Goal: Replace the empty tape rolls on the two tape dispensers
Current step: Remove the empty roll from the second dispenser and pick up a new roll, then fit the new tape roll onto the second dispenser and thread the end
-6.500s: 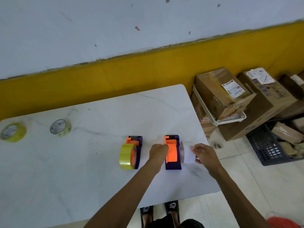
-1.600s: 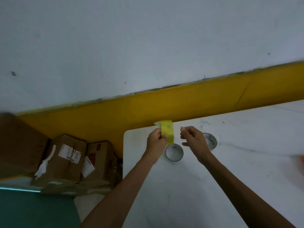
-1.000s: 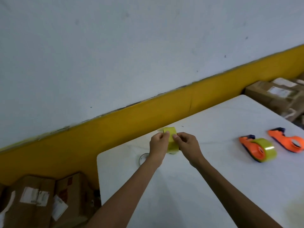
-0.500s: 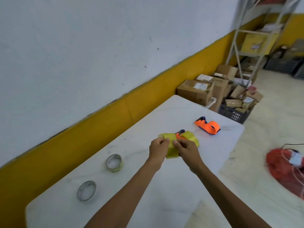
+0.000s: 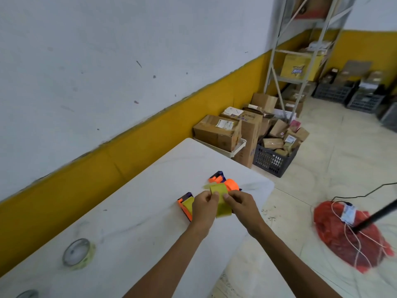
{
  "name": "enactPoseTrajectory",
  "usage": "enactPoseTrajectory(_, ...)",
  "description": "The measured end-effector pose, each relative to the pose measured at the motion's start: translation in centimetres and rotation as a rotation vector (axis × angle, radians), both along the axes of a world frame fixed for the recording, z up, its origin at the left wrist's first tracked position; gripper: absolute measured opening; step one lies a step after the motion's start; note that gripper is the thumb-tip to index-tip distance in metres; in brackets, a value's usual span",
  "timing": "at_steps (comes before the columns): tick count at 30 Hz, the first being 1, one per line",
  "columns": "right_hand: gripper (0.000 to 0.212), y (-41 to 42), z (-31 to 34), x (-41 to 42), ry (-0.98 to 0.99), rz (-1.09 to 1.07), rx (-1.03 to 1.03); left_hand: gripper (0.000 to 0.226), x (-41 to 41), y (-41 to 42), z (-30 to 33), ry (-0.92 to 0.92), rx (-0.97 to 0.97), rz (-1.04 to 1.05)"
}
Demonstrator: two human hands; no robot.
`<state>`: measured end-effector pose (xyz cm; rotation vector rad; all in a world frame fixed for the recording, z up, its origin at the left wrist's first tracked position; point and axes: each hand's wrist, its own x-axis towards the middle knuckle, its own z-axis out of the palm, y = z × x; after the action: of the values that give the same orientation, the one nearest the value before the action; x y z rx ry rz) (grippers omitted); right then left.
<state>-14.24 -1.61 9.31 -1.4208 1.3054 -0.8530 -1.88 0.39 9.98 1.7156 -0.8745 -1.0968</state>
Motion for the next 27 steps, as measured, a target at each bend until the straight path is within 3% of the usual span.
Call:
enactPoseTrajectory(4, 0.041, -4.6, -1.3, -1.8, -0.157, -0.052, 0.174, 0.035, -1.8, -4.1, -1.6, -0.073, -0.067, -0.048)
enactPoseTrajectory(8, 0.051, -10.9, -2.0, -2.8, -0.180, -0.054, 0.333, 0.021, -3.1, -8.9, -3.3, -0.081, -0.128, -0.089)
enactPoseTrajectory(16, 0.033, -22.5, -2.1, -2.8, -0.099, -0.098, 0.476, 0.013, -4.9, -17.0, -6.4, 0.147, -0.171, -0.144)
enactPoseTrajectory(24, 0.026, -27.8, -4.6, -2.9, -0.034, -0.045, 0.516, 0.015, -5.9, -21.3, -8.8, 0.163, -0.074, -0.036)
enactPoseTrajectory(27, 0.032, -29.4, -6.0, -3.4, -0.027, 0.008, 0.541, 0.011, -6.6, -22.3, -9.3, 0.140, -0.049, 0.024)
